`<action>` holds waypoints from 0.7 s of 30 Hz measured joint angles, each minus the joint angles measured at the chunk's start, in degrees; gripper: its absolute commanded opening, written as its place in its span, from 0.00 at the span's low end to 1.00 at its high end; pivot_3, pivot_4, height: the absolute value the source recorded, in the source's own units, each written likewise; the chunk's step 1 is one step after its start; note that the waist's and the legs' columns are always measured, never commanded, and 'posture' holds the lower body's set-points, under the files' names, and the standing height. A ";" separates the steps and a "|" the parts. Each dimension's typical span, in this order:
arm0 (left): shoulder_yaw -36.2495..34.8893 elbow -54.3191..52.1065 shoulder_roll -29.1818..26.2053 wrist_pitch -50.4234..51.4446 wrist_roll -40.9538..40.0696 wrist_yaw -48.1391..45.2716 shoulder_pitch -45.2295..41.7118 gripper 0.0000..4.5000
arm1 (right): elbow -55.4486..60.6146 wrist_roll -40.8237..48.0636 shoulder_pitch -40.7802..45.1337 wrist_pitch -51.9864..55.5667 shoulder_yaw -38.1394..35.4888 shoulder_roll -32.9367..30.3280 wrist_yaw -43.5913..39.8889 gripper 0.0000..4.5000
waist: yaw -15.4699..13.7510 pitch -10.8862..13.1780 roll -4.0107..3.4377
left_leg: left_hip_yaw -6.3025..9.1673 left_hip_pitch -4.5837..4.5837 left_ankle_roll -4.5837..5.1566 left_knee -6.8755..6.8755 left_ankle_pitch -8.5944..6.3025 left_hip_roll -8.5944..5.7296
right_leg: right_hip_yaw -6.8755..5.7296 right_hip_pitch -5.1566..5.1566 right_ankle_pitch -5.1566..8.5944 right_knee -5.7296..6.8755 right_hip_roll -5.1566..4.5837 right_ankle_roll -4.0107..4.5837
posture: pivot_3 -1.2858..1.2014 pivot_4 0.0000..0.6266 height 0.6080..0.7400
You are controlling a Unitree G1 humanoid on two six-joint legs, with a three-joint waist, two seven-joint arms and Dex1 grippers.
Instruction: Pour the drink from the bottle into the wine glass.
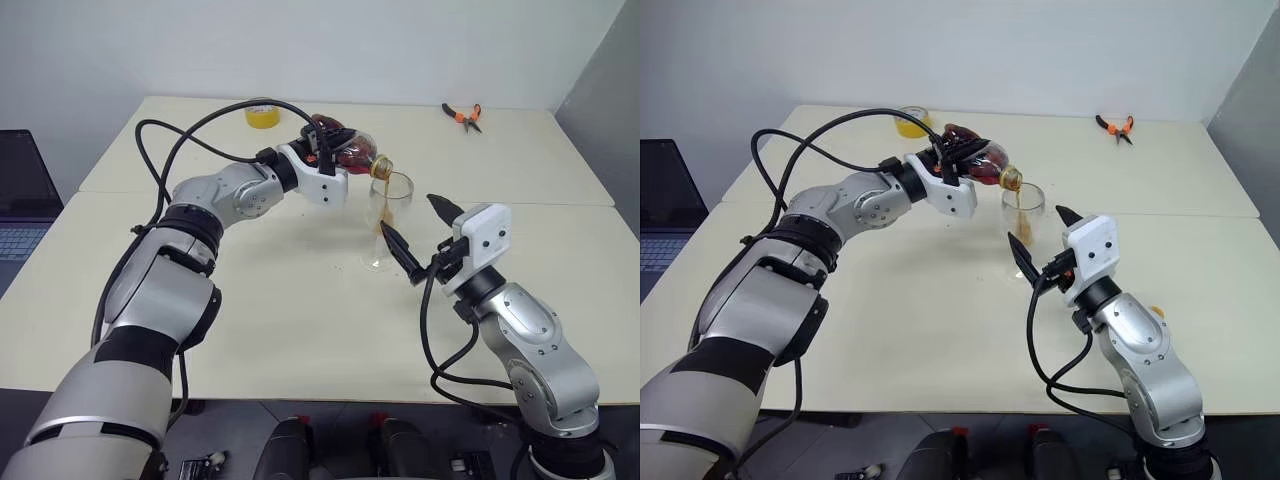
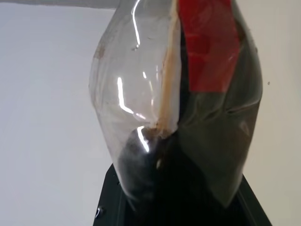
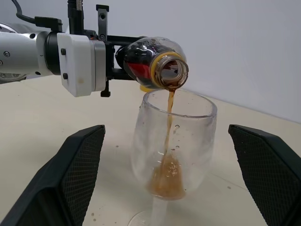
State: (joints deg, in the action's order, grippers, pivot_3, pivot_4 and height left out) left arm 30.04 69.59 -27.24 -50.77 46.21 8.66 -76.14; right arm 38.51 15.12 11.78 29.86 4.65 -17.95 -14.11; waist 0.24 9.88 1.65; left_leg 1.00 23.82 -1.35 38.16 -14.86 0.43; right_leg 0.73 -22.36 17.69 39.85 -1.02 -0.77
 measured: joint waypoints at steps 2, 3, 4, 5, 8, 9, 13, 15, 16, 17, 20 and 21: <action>0.12 0.02 -0.02 -0.02 0.09 0.40 -0.06 0.16 | 0.00 -0.11 -0.02 0.20 0.02 -0.02 -0.12 1.00 | 0.00 0.00 0.00 | 0.00 0.00 0.00 0.00 0.00 0.00 | 0.00 0.00 0.00 0.01 0.00 0.00 | 0.52 0.24 1.00; 0.15 0.02 -0.03 -0.01 0.11 0.58 -0.11 0.16 | 0.00 -0.17 -0.05 0.29 0.02 -0.03 -0.20 1.00 | 0.00 0.00 0.00 | 0.00 0.00 0.00 0.00 0.00 0.00 | 0.00 0.00 0.00 0.01 0.00 0.00 | 0.52 0.24 1.00; 0.29 0.03 -0.06 -0.02 0.14 0.67 -0.24 0.16 | 0.00 -0.25 -0.14 0.35 0.02 -0.04 -0.40 1.00 | 0.00 0.00 0.00 | 0.00 0.00 0.00 0.01 0.00 0.00 | 0.00 0.00 0.00 0.01 0.00 0.00 | 0.52 0.24 1.00; 0.54 0.03 -0.11 -0.02 0.18 0.70 -0.42 0.16 | 0.00 -0.37 -0.27 0.40 0.04 -0.06 -0.57 1.00 | 0.00 0.00 0.00 | 0.00 0.00 0.00 0.01 0.00 0.00 | 0.00 0.00 0.00 0.01 0.00 0.00 | 0.52 0.24 1.00; 0.70 0.03 -0.21 -0.04 0.25 0.82 -0.77 0.16 | 0.00 -0.44 -0.95 0.50 0.09 -0.07 -0.78 1.00 | 0.00 0.00 0.00 | -0.01 0.00 0.00 0.01 0.00 0.00 | 0.01 -0.01 0.00 0.02 0.00 0.00 | 0.52 0.24 1.00; 0.97 0.03 -0.34 -0.04 0.34 0.89 -0.90 0.16 | 0.00 -0.46 -1.17 0.52 0.12 -0.09 -0.83 1.00 | 0.00 0.00 0.00 | -0.01 0.00 0.00 0.01 0.00 0.00 | 0.00 -0.01 0.00 0.02 0.00 0.00 | 0.52 0.24 1.00; 1.12 0.06 -0.59 0.04 0.91 0.99 -1.27 0.16 | 0.00 -0.50 -1.29 0.56 0.34 -0.11 -0.97 1.00 | 0.01 0.00 0.00 | -0.02 0.00 -0.01 0.02 0.00 0.00 | 0.00 -0.02 0.00 0.04 0.00 0.00 | 0.52 0.24 1.00; 1.14 0.12 -0.61 0.07 1.11 1.18 -1.35 0.16 | 0.00 -0.49 -1.30 0.59 0.73 -0.11 -1.05 1.00 | 0.00 0.00 0.00 | -0.02 0.00 -0.01 0.02 0.00 0.00 | 0.00 -0.02 0.00 0.04 0.00 0.00 | 0.52 0.24 1.00; 1.14 0.18 -0.60 0.07 1.13 1.33 -1.36 0.16 | 0.01 -0.49 -1.30 0.60 0.94 -0.11 -1.13 1.00 | 0.01 0.00 0.00 | -0.02 0.00 -0.01 0.02 0.00 0.00 | 0.00 -0.02 0.00 0.04 0.00 0.00 | 0.52 0.24 1.00; 1.14 0.26 -0.60 0.07 1.15 1.42 -1.39 0.16 | 0.00 -0.48 -1.30 0.62 1.04 -0.11 -1.22 1.00 | 0.01 0.00 0.00 | -0.02 0.00 0.00 0.02 0.00 0.00 | 0.00 -0.02 0.00 0.04 0.00 0.00 | 0.52 0.24 1.00; 1.15 0.51 -0.60 0.12 1.24 1.80 -1.47 0.16 | 0.01 -0.48 -1.31 0.64 1.05 -0.11 -1.35 1.00 | 0.01 0.00 0.00 | -0.02 0.00 -0.01 0.03 0.00 0.00 | 0.00 -0.02 0.00 0.04 0.00 0.00 | 0.52 0.24 1.00; 1.15 0.52 -0.60 0.12 1.24 1.83 -1.47 0.16 | 0.01 -0.48 -1.31 0.65 1.05 -0.11 -1.42 1.00 | 0.01 0.00 0.00 | -0.02 0.00 -0.01 0.03 0.00 0.00 | 0.00 -0.02 0.00 0.04 0.00 0.00 | 0.52 0.24 1.00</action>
State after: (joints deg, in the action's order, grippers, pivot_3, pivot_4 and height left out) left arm 31.19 70.11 -27.84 -50.65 47.45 10.49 -77.62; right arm 38.52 14.65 10.47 30.51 5.70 -18.05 -15.53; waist 0.25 9.88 1.65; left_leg 0.99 23.82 -1.35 38.20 -14.86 0.43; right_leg 0.73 -22.38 17.69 39.89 -1.02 -0.77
